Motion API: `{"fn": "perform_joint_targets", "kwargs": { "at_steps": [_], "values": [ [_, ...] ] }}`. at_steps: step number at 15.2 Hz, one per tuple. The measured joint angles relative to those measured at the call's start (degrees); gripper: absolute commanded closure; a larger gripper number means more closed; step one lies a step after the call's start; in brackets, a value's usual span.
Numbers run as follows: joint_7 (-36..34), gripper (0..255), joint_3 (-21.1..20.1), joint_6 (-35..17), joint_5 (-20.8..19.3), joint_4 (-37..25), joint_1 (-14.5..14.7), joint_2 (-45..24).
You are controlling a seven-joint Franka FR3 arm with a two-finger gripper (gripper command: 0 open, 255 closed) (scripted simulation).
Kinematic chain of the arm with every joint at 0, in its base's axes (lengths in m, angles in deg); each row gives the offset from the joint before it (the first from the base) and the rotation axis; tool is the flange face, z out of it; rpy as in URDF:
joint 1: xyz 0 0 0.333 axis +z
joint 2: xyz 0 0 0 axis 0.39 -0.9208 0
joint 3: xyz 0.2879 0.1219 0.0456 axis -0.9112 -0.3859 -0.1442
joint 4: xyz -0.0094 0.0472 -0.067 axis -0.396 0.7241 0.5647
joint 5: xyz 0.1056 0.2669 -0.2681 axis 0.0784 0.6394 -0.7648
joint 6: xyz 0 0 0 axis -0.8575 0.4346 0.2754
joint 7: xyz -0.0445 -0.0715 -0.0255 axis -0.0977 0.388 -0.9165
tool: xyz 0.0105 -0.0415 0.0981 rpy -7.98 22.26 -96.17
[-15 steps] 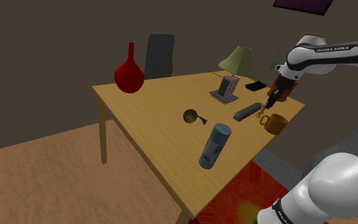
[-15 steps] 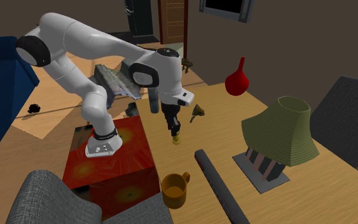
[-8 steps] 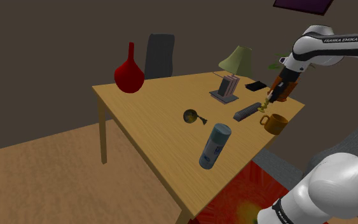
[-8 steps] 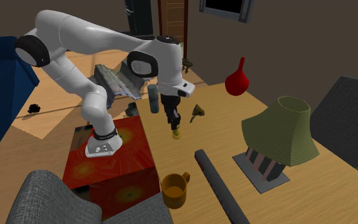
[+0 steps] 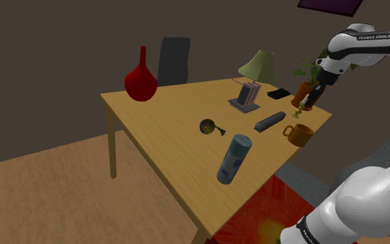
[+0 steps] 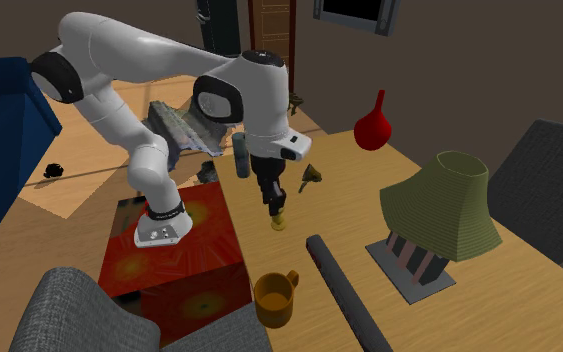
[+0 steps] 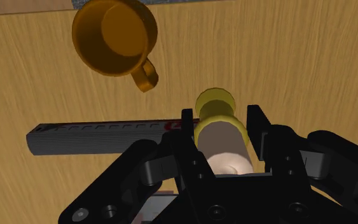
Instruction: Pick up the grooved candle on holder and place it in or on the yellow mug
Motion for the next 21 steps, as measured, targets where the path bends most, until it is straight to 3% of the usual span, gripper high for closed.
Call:
{"fn": "perform_joint_targets", "kwargs": {
  "at_steps": [5,9,21],
  "values": [
    [9.62,255,7.22,1.38,4.56,-8.84,-0.16,-8.2],
    [18.77,255,12.93,2.69,11.19,-16.39,-1.74,-17.06],
    [20.91,255,13.66,-5.74,13.31,-9.48,-2.39,-19.58]
  ]
}}
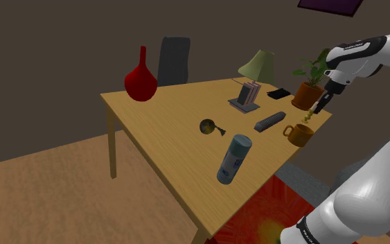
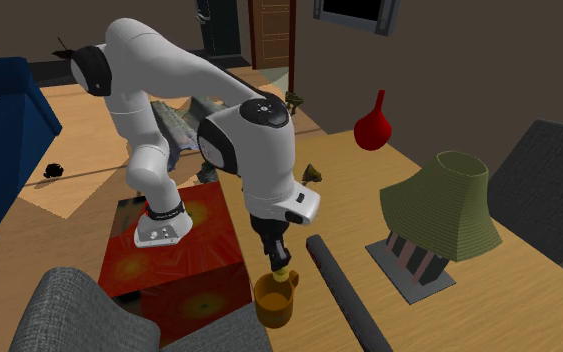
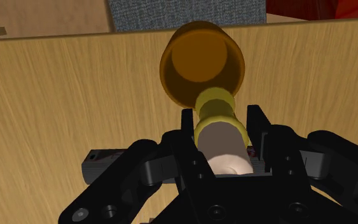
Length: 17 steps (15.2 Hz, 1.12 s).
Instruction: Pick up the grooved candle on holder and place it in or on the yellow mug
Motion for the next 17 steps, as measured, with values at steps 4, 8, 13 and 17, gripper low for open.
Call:
{"fn": "perform_joint_targets", "kwargs": {
  "at_steps": [4,8,13,17],
  "values": [
    [0.39,255,0.02,-2.97,0.59,2.6,-0.08,-0.64],
    [1.04,255,0.1,-4.97,1.42,4.08,-0.28,-1.54],
    [1.11,255,0.1,-5.13,1.52,4.17,-0.3,-1.64],
    [1.1,0,0.1,-5.14,1.52,4.17,-0.3,-1.64]
  ]
}}
